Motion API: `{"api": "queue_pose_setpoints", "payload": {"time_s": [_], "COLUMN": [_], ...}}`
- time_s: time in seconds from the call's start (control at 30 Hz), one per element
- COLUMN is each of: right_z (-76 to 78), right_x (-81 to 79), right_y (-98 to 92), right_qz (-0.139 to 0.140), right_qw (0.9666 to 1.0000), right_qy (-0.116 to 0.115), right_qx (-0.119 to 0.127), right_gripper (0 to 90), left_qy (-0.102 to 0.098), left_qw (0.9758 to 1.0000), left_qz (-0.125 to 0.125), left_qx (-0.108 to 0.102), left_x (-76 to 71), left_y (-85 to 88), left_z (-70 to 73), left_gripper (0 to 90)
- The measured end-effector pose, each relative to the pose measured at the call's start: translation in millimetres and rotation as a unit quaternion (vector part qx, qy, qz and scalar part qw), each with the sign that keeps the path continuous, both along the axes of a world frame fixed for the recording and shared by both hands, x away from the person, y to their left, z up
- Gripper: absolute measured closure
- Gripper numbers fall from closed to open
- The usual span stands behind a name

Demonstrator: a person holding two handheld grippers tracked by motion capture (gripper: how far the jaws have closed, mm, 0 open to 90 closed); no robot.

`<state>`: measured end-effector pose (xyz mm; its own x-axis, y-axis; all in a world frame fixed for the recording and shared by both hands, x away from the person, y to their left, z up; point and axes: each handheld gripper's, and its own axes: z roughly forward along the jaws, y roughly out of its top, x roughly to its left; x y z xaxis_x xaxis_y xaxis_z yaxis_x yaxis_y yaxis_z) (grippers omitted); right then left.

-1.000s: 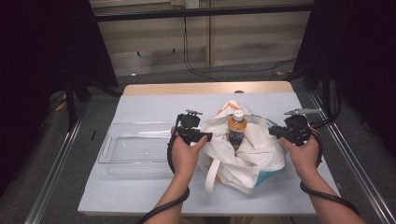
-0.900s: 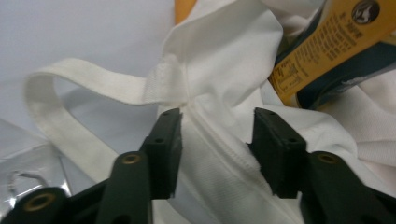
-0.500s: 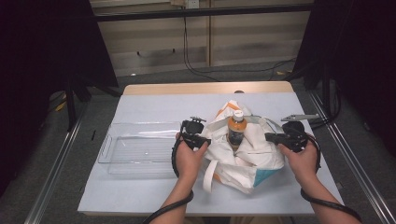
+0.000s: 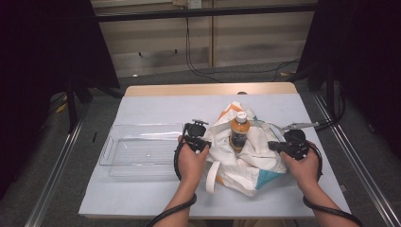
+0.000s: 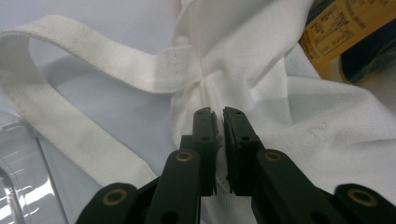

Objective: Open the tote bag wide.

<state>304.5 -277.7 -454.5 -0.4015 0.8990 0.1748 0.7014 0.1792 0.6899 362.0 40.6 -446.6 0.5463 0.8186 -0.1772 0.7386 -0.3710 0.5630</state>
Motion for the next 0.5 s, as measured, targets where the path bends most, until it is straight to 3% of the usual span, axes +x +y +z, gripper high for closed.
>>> {"api": "queue_pose_setpoints", "payload": {"time_s": [0.17,0.33,0.43,0.5], "right_z": [-11.8,-14.2,-14.4,-14.7], "right_x": [-1.0,-1.3,-1.7,-1.7], "right_y": [-0.8,-0.7,-1.8,-2.4], "right_qz": [-0.005,-0.004,-0.002,-0.004], "right_qw": [1.0000,1.0000,1.0000,1.0000], "right_qy": [0.002,0.003,-0.001,0.002], "right_qx": [0.001,-0.002,0.001,0.005], "right_gripper": [90.0,90.0,90.0,90.0], "left_qy": [0.005,0.006,0.005,-0.003], "left_qw": [0.9999,1.0000,1.0000,0.9996], "left_qz": [0.002,0.003,0.006,0.018], "left_qx": [0.010,0.005,-0.005,-0.023], "left_x": [-0.1,-0.2,-1.1,-2.2], "left_y": [1.1,1.5,3.2,2.9], "left_z": [-2.0,-2.6,-0.2,3.5], "left_gripper": [84.7,84.7,84.1,82.8]}}
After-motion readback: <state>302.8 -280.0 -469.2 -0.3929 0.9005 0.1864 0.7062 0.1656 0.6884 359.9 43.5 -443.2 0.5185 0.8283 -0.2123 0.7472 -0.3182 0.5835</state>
